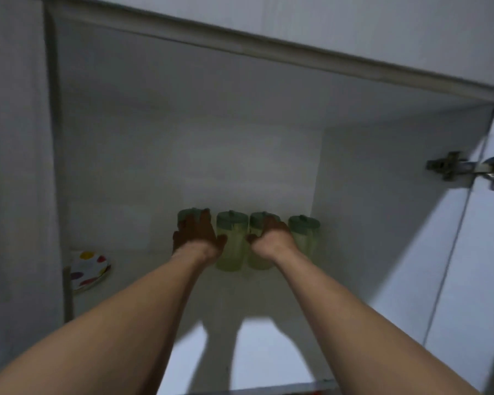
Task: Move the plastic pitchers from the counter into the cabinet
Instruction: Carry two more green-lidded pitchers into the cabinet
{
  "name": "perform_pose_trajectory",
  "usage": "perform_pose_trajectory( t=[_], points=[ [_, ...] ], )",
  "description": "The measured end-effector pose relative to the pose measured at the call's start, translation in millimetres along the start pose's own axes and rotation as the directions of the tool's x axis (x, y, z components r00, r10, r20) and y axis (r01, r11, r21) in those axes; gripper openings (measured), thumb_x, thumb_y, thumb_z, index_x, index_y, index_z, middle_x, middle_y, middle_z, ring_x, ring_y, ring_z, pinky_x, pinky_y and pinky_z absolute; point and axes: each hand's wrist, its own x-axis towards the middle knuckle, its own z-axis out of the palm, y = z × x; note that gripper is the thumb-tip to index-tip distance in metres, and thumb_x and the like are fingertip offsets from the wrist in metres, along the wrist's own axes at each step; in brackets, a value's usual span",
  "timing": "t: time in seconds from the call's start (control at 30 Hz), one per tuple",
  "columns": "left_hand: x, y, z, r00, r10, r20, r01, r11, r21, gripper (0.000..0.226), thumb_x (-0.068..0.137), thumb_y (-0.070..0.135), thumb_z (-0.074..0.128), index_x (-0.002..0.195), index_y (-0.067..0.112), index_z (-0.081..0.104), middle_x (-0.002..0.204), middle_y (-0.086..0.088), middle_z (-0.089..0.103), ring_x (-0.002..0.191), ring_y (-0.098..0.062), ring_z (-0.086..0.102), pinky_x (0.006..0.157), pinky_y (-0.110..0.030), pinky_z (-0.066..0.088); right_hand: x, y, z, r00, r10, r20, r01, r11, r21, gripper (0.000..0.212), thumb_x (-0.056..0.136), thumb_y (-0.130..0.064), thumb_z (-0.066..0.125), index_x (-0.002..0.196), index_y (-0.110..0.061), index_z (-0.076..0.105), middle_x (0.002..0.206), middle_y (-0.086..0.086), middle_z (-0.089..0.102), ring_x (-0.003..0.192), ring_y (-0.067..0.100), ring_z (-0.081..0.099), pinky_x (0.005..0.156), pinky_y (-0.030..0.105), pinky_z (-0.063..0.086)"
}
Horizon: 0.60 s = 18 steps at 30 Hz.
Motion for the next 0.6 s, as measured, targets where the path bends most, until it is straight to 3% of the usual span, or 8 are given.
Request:
perform_pose_trajectory(
  t=[0.1,0.27,0.43,0.6],
  points=[
    [-25.2,9.5,-30.2,0.993,0.121,0.001,-0.121,0.991,0.050,0.079,0.088,0.051,0.055,0.153,0.025,0.019,0.153,-0.014,0.029,0.141,-0.036,0.028,0.114,-0.045,0.031,-33.3,-9.8,-24.2,1.000,0.006,-0.024,-0.007,1.000,-0.023,0.045,0.095,-0.034,0.059,0.133,-0.009,0.053,0.132,0.017,0.059,0.119,0.035,0.059,0.091,0.033,0.048],
    [-78.8,22.8,-96.6,0.973,0.221,-0.062,-0.215,0.972,0.093,0.072,0.093,0.049,0.049,0.154,0.023,0.021,0.152,-0.019,0.033,0.138,-0.039,0.033,0.113,-0.047,0.033,-88.8,-35.0,-62.8,0.995,-0.079,-0.059,0.074,0.994,-0.085,0.064,0.097,-0.040,0.056,0.150,-0.010,0.037,0.148,0.017,0.045,0.136,0.035,0.045,0.110,0.040,0.040],
    [-130.3,11.6,-153.3,0.928,0.320,-0.191,-0.298,0.945,0.136,0.059,0.095,0.044,0.048,0.148,0.020,0.037,0.144,-0.015,0.045,0.131,-0.034,0.043,0.108,-0.041,0.039,-138.2,-62.4,-83.9,0.978,-0.195,-0.079,0.190,0.980,-0.066,0.059,0.096,-0.042,0.057,0.143,-0.009,0.045,0.143,0.016,0.051,0.133,0.035,0.048,0.108,0.042,0.042],
    [-200.2,-16.4,-194.5,0.899,0.328,-0.291,-0.260,0.933,0.249,0.049,0.093,0.040,0.051,0.137,0.018,0.050,0.133,-0.011,0.055,0.124,-0.030,0.049,0.102,-0.040,0.044,-188.0,-88.9,-82.1,0.954,-0.299,-0.017,0.298,0.954,-0.027,0.061,0.095,-0.044,0.056,0.144,-0.010,0.043,0.144,0.019,0.049,0.136,0.036,0.044,0.109,0.043,0.041]
  ],
)
